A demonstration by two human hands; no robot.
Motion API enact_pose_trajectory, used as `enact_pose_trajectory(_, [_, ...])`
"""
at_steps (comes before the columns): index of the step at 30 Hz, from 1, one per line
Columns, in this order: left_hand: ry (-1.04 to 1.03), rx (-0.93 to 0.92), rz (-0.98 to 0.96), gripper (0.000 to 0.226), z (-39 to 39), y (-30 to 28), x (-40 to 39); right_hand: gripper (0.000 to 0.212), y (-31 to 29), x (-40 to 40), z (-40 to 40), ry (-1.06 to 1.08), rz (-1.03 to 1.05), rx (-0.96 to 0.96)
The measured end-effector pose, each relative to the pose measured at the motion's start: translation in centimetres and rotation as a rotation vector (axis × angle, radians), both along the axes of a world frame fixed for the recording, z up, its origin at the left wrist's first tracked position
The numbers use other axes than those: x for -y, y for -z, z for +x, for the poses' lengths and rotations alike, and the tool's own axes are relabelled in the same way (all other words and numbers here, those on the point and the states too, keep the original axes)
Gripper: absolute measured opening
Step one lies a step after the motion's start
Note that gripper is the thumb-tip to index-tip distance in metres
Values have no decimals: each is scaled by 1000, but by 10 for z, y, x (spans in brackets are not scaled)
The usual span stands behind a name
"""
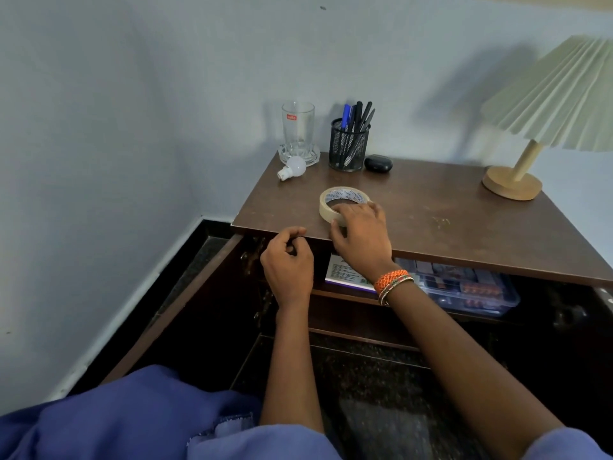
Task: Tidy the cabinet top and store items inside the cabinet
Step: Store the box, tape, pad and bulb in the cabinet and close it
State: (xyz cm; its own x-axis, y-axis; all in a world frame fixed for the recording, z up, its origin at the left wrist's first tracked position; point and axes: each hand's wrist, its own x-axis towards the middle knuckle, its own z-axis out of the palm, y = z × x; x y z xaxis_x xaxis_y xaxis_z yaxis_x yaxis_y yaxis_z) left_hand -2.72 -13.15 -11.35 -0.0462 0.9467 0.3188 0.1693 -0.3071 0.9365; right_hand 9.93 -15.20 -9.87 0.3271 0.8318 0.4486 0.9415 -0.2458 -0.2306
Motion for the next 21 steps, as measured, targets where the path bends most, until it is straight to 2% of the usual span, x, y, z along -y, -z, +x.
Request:
enact_pose_trajectory(6, [-28, 41, -8, 27, -1, 1, 2, 32, -1, 0, 1, -16, 23, -11])
enact_pose_trajectory(10, [-179, 170, -55, 26, -7, -7, 5, 33, -4, 19, -18, -93, 134, -25])
enact_pose_trajectory(13, [-331, 423, -261, 27, -14, 6, -6, 29, 6, 53, -45, -226, 300, 30])
enact_pose_trajectory(15, [-419, 507, -408, 28, -20, 21, -8, 25, 22, 74, -59, -365, 356, 94])
enact_pose_trajectory(18, [-408, 442, -548, 29, -24, 44, 4, 22, 55, 90, -62, -482, 257, 121])
enact_pose_trajectory(21, [-359, 401, -680, 24, -25, 68, 12, 24, 86, 80, -54, -441, 99, 46])
